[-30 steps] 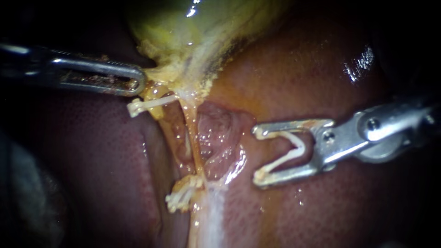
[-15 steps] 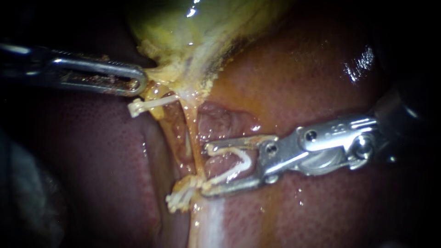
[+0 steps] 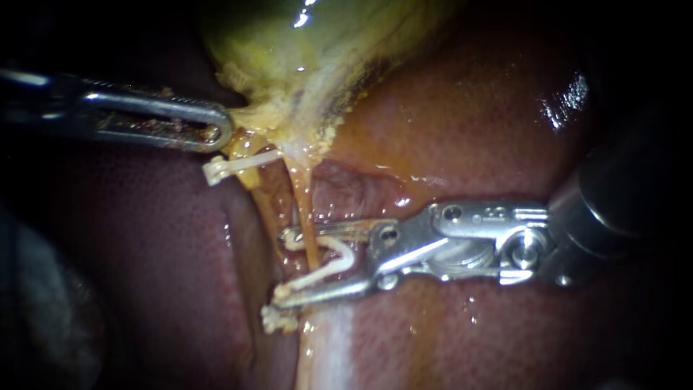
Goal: Clipping first clip right tube
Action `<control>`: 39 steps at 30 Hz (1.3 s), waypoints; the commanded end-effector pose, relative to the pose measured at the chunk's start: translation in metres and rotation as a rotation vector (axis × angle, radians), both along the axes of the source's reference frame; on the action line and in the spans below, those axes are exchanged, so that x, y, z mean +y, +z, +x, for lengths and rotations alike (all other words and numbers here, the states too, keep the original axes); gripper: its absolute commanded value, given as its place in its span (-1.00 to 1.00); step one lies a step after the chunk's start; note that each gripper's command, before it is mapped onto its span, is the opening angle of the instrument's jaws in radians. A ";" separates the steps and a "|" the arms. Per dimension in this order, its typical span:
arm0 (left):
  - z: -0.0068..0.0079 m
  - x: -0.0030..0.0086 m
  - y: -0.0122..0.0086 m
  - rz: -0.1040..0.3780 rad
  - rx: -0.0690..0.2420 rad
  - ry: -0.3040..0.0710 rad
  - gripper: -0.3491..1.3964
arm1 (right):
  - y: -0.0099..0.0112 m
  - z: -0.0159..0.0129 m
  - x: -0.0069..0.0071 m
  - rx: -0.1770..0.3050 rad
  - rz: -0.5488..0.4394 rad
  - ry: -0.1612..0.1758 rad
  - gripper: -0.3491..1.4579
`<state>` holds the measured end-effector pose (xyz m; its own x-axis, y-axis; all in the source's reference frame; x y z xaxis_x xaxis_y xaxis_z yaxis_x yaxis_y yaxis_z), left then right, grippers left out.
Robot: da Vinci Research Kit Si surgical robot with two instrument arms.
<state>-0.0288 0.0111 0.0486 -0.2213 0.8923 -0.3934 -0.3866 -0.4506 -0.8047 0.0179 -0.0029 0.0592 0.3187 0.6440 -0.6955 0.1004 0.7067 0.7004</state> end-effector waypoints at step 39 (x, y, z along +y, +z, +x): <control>0.0002 0.0002 0.0008 -0.002 -0.001 0.002 -1.00 | -0.0045 -0.0016 -0.0018 -0.015 0.290 -0.044 -1.00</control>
<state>-0.0285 0.0113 0.0494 -0.2229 0.8913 -0.3949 -0.3857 -0.4526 -0.8039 0.0162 -0.0048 0.0546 0.3621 0.7992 -0.4796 0.1109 0.4740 0.8735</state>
